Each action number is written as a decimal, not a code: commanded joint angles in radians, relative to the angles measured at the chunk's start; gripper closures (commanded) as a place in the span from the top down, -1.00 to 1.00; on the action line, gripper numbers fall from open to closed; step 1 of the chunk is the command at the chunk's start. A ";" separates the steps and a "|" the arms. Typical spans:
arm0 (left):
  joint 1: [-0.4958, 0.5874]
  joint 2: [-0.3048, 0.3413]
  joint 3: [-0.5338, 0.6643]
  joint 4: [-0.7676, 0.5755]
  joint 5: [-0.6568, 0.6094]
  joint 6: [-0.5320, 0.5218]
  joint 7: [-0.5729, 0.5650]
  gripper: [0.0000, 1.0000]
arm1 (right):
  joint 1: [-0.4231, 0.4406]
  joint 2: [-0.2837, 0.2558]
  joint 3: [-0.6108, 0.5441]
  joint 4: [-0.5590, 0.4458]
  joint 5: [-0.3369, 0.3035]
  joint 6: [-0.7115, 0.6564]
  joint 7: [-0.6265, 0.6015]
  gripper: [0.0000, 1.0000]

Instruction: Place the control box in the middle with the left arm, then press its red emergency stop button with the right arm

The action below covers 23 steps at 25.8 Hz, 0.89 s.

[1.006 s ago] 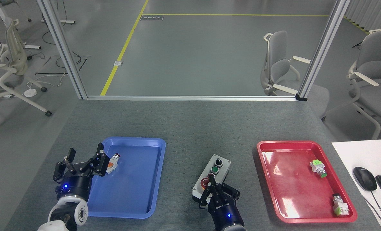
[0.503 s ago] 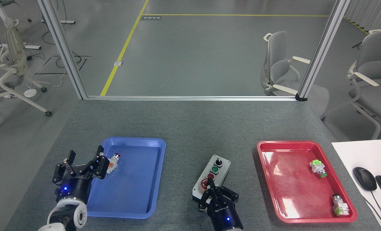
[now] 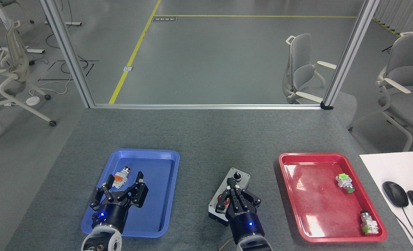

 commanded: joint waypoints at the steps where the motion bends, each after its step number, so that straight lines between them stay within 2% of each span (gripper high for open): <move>1: -0.001 -0.004 -0.006 0.005 -0.005 -0.003 0.001 0.98 | -0.002 -0.024 -0.014 -0.046 -0.040 0.000 0.005 -0.96; 3: -0.001 -0.008 -0.006 0.005 0.001 -0.003 0.001 0.98 | -0.001 -0.027 -0.054 -0.048 -0.042 -0.004 0.008 -0.53; 4: -0.001 -0.009 -0.005 0.005 0.010 -0.003 0.002 0.98 | -0.001 -0.031 -0.069 -0.048 -0.042 -0.006 0.008 -0.21; 6: -0.001 -0.011 -0.005 0.008 0.015 -0.003 0.005 0.98 | -0.001 -0.034 -0.097 -0.048 -0.042 -0.006 0.009 0.75; 7: -0.001 -0.011 -0.005 0.008 0.013 -0.003 0.005 0.98 | 0.004 -0.037 -0.115 -0.049 -0.042 -0.009 0.008 0.96; 15: -0.001 -0.011 -0.005 0.008 0.015 -0.003 0.005 0.98 | 0.009 -0.057 -0.201 -0.049 -0.040 -0.024 0.006 0.97; 20: -0.001 -0.011 -0.005 0.008 0.015 -0.003 0.005 0.98 | 0.015 -0.124 -0.208 -0.063 -0.036 -0.015 0.006 0.97; 23: -0.001 -0.011 -0.005 0.008 0.015 -0.003 0.005 0.98 | 0.018 -0.144 -0.208 -0.071 -0.036 -0.015 0.006 0.97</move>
